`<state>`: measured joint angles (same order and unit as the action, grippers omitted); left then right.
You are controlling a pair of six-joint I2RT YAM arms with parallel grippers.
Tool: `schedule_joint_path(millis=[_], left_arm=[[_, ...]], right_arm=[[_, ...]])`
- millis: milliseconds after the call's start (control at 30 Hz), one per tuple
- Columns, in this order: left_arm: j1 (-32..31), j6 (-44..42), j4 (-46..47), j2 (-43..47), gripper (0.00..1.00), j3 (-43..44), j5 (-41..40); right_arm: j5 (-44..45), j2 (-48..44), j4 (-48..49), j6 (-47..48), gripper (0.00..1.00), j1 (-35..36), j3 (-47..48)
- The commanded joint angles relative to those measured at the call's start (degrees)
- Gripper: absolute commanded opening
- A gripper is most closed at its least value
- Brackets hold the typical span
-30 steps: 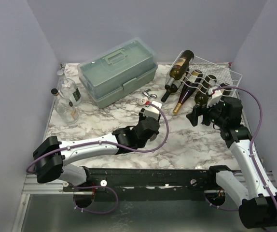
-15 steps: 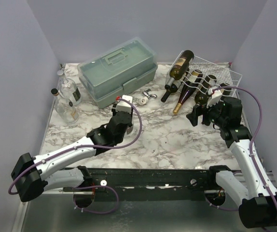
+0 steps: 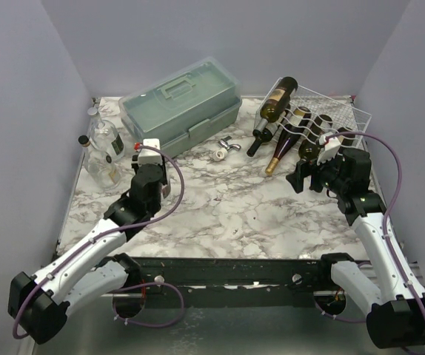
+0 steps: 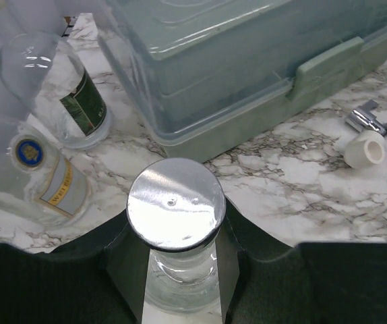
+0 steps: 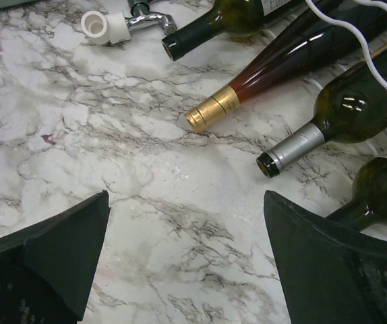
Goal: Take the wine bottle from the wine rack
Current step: Move the wine bottle to the center of the board.
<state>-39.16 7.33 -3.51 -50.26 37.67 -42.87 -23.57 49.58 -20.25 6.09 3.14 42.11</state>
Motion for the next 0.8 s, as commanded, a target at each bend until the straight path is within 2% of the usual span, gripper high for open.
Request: schedule_joint_path(millis=[0,433,767], left_arm=[[6.46,-1.00,6.52,3.33,0.00,1.44,2.77],[16.87,7.09,7.43,-0.36,0.00,2.71,4.20],[21.73,6.79,10.83,-7.09,0.00,5.39,2.23]], right_arm=[[0.77,0.34,1.07,0.89,1.00,-0.24,0.37],[0.42,0.18,0.96,0.94,1.00,-0.24,0.50],[0.35,0.12,0.97,0.99,1.00,-0.25,0.37]])
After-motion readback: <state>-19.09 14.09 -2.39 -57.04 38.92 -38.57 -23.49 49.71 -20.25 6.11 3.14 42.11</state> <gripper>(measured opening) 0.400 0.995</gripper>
